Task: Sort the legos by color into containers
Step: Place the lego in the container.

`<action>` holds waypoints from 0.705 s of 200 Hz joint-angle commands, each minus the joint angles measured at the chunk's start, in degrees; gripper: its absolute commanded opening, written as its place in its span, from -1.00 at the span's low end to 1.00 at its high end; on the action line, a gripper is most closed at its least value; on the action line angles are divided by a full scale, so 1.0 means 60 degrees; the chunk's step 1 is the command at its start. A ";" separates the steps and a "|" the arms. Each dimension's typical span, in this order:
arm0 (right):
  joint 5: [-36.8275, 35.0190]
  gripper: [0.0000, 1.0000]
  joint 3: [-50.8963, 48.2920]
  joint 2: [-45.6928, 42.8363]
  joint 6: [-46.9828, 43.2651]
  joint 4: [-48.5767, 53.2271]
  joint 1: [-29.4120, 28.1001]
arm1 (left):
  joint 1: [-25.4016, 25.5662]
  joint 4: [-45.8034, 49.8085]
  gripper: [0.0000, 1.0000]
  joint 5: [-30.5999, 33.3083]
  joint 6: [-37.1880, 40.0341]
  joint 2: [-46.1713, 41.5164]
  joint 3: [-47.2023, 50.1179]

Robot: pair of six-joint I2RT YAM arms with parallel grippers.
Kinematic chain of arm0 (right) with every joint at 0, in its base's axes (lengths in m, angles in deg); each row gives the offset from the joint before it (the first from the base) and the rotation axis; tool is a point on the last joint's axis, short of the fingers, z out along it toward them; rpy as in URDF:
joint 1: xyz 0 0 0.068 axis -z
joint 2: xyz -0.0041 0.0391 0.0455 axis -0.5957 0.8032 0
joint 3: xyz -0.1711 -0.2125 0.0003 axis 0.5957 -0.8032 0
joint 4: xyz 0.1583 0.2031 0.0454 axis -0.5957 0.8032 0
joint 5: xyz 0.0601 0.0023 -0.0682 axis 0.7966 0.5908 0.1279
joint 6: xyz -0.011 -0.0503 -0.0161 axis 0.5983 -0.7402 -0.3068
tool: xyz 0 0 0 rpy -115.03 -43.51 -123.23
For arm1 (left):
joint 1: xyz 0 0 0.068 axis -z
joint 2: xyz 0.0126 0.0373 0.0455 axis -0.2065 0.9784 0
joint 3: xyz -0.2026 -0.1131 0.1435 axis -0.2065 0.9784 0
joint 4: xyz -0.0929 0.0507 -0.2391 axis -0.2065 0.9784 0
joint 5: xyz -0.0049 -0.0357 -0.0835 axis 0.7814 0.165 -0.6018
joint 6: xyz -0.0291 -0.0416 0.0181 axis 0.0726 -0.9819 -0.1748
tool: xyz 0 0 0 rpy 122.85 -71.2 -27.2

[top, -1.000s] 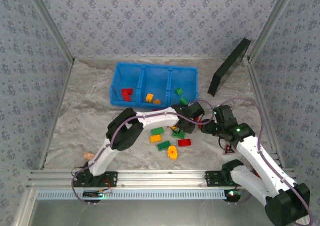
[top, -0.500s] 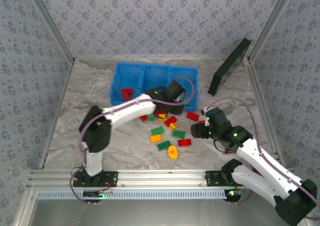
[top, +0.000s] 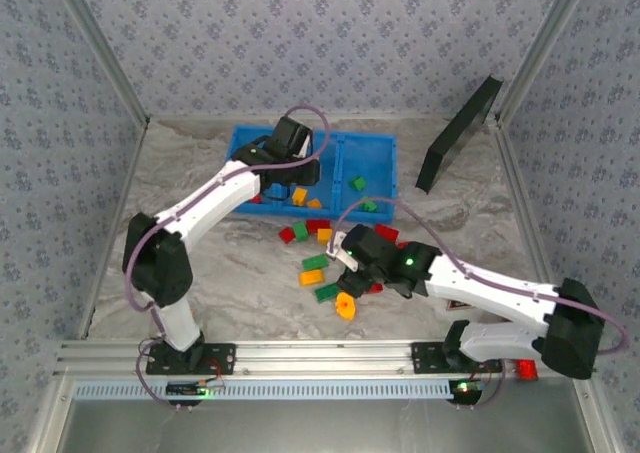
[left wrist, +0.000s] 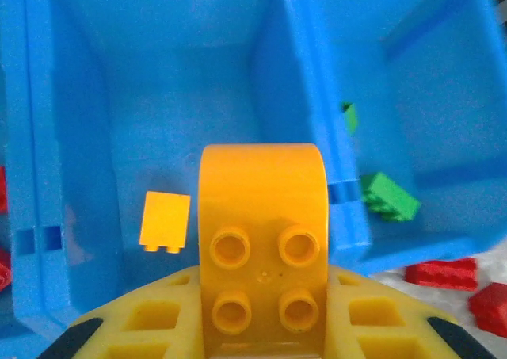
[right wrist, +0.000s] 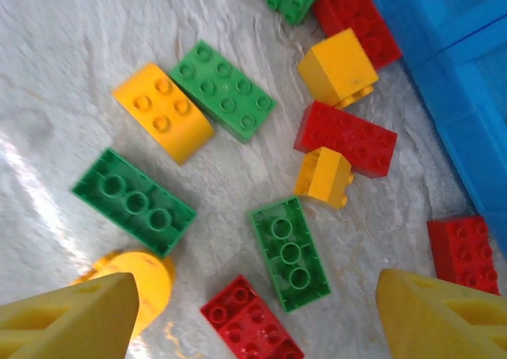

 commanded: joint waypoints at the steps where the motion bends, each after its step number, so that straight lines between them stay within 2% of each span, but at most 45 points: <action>1: -0.0601 0.61 0.0160 0.0494 -0.1120 0.0013 0.0001 | -0.0229 0.0125 -0.57 -0.0453 0.0144 0.0789 -0.0580; 71: 0.0273 0.59 0.0115 0.1384 -0.1851 -0.0280 0.0613 | -0.0435 0.0416 -0.51 -0.1124 0.0122 0.3015 -0.1949; 141: 0.1127 0.56 0.0202 0.2091 -0.2551 -0.0267 0.1411 | -0.0472 0.0326 -0.12 -0.1263 0.0130 0.3271 -0.2032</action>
